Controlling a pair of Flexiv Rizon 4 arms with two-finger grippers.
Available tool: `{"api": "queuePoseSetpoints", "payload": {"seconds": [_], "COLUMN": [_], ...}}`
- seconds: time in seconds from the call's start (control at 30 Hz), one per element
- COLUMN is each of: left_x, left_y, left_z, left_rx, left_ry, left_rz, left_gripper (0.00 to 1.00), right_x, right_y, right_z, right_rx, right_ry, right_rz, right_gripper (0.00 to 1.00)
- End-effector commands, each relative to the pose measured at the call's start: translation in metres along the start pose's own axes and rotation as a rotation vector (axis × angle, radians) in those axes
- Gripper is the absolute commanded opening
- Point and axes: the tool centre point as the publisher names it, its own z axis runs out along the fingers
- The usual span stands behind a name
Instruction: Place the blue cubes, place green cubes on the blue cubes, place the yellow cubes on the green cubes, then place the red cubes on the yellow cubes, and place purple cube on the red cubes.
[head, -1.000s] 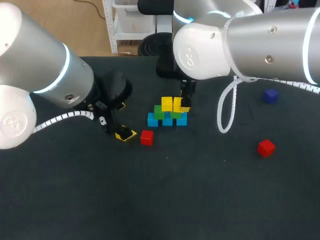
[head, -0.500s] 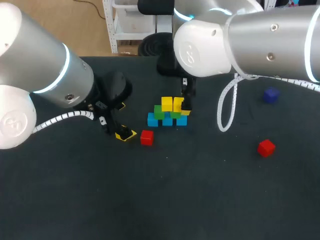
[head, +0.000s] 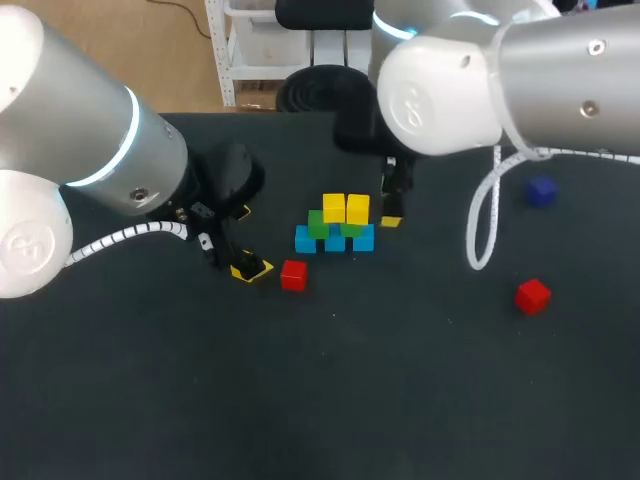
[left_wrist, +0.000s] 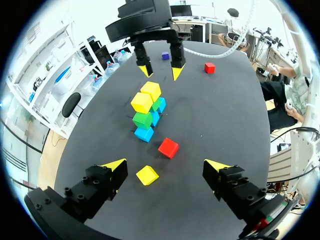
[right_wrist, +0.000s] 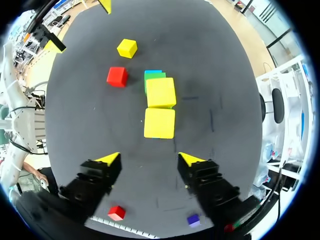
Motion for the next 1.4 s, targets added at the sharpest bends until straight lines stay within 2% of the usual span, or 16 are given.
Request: {"api": "queuePoseSetpoints", "payload": {"seconds": [0.03, 1.4], "left_x": [-0.001, -0.001], "left_y": [0.001, 0.001], "left_z": [0.0, 0.0], "left_rx": [0.0, 0.0], "left_ry": [0.003, 0.003], "left_rz": [-0.001, -0.001], "left_gripper": [1.0, 1.0], "right_x": [0.004, -0.016], "right_y": [0.005, -0.008], "right_z": [0.002, 0.013], "right_rx": [0.011, -0.004], "right_ry": [-0.012, -0.008], "right_rz": [-0.001, -0.031], "right_gripper": [0.0, 0.0]}}
